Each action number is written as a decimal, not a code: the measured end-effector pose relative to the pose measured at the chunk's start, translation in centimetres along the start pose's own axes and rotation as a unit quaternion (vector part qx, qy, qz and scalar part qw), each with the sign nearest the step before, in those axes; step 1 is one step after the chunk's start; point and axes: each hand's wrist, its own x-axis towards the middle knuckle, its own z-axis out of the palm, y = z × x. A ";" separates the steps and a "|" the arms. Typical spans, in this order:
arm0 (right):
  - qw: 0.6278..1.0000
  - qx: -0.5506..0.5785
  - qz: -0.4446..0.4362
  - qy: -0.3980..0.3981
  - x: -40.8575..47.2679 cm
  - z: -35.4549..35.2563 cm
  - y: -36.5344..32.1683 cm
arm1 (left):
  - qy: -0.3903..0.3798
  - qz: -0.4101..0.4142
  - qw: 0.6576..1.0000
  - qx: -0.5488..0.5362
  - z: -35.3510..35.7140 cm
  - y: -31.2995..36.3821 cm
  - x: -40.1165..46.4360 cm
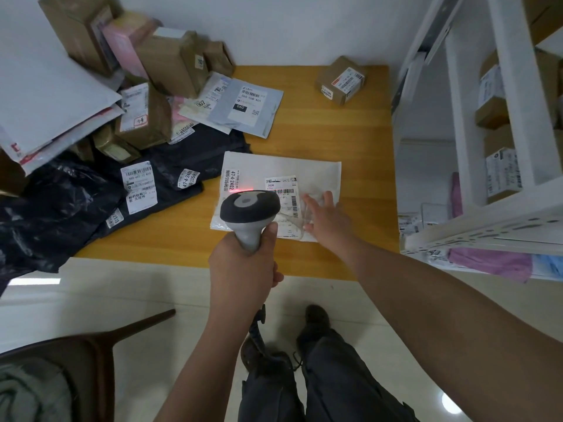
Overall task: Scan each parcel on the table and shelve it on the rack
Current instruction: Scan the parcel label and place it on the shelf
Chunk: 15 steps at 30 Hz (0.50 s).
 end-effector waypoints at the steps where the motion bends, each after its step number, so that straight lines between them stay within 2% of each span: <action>1: 1.000 0.000 -0.002 0.001 0.0 0.0 0.0 | 0.002 0.001 1.000 0.001 -0.1 0.1 -0.1; 15: 1.000 -0.005 -0.016 0.000 0.0 -0.1 0.3 | 0.003 -0.010 1.000 -0.004 -0.3 0.7 -0.9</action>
